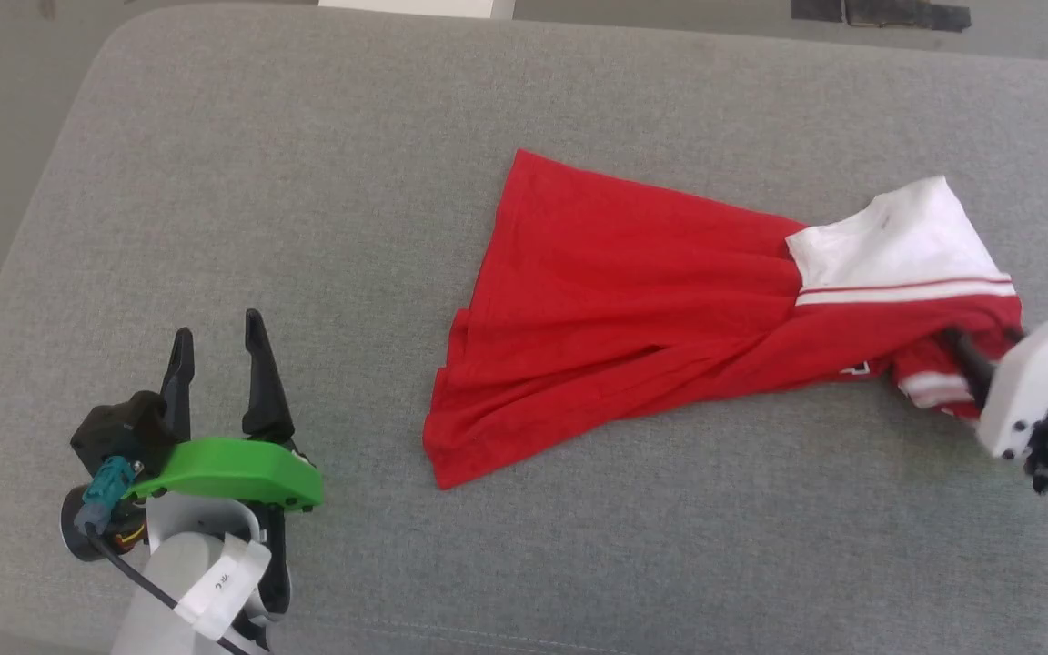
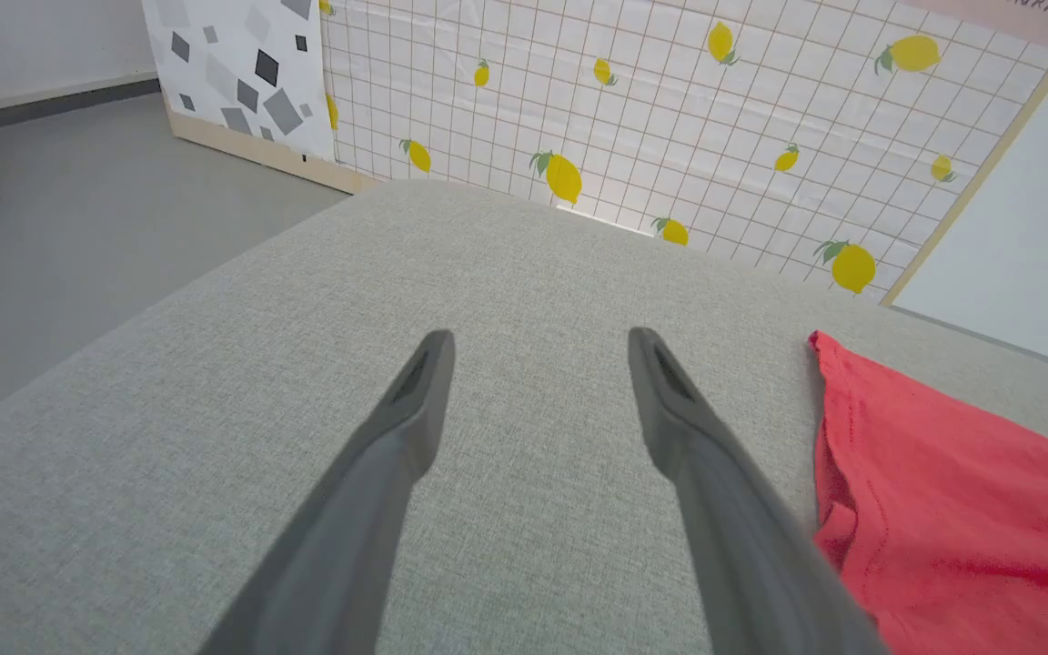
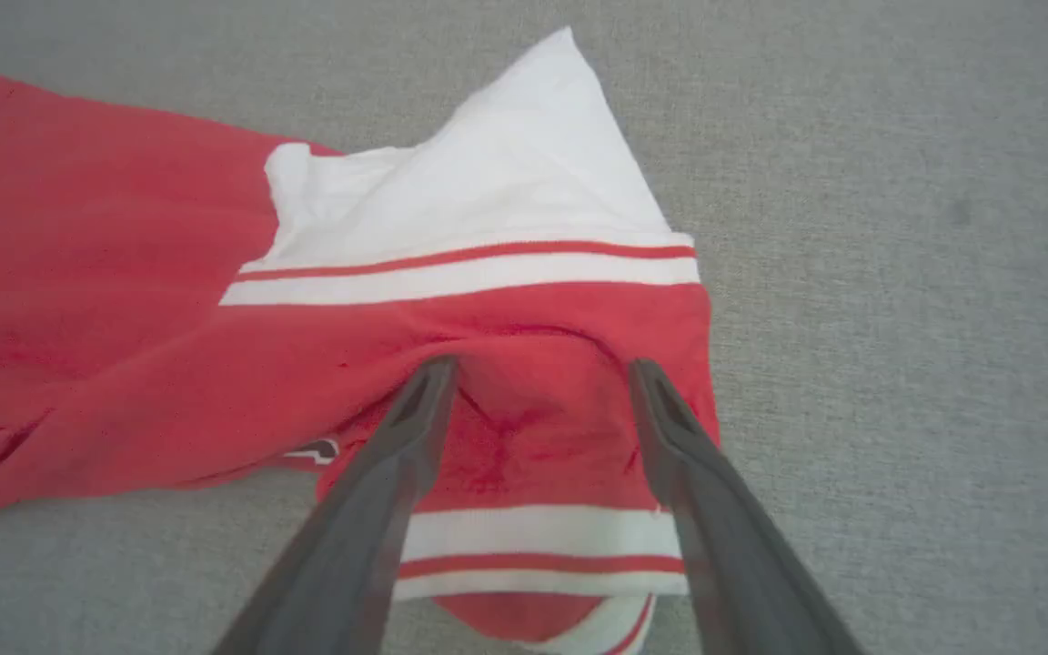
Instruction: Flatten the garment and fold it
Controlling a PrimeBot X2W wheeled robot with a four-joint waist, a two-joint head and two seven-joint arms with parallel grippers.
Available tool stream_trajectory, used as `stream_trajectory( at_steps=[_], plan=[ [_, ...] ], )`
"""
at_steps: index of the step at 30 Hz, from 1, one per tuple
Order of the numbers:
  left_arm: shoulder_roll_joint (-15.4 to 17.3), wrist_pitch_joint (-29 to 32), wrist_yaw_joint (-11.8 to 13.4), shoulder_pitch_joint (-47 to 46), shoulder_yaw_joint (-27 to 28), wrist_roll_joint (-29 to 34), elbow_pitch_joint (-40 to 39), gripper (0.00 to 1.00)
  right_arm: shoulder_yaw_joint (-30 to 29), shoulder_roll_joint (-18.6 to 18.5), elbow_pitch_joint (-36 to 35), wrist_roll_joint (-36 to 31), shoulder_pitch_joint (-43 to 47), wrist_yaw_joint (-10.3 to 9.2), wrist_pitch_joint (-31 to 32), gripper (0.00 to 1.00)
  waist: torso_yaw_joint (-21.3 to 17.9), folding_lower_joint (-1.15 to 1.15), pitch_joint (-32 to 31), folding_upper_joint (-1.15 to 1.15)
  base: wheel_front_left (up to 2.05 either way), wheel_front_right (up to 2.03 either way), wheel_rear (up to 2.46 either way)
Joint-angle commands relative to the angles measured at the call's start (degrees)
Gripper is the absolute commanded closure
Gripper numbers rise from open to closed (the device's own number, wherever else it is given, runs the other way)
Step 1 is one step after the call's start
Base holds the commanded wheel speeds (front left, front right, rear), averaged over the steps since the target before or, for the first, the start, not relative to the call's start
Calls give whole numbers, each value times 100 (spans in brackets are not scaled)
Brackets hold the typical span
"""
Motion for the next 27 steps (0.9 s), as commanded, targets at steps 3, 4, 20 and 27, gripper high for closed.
stream_trajectory(
  at_steps=[3, 4, 20, 27],
  plan=[
    [61, 34, -7, 65, 0, -29, 8, 0, -520, 343, -431, -15, 306, -10, -720, 0, -48, 0, -140, 0, 0, 0, 0],
    [67, 43, -6, 80, -5, -31, 4, 0, -675, 462, -547, 8, 395, -10, -896, 0, -58, 0, -168, 0, 0, 0, 0],
    [126, 408, -31, 163, -203, -92, -34, 0, -1511, 1459, -1587, -79, 1522, -10, -1790, 0, -471, 0, -369, 0, 0, 0, 0],
    [156, 1476, -116, -1117, -572, -50, 378, 0, -1306, 1478, -1702, -92, 1287, -10, -1750, 0, -730, 0, -85, 0, 0, 0, 0]
  ],
)
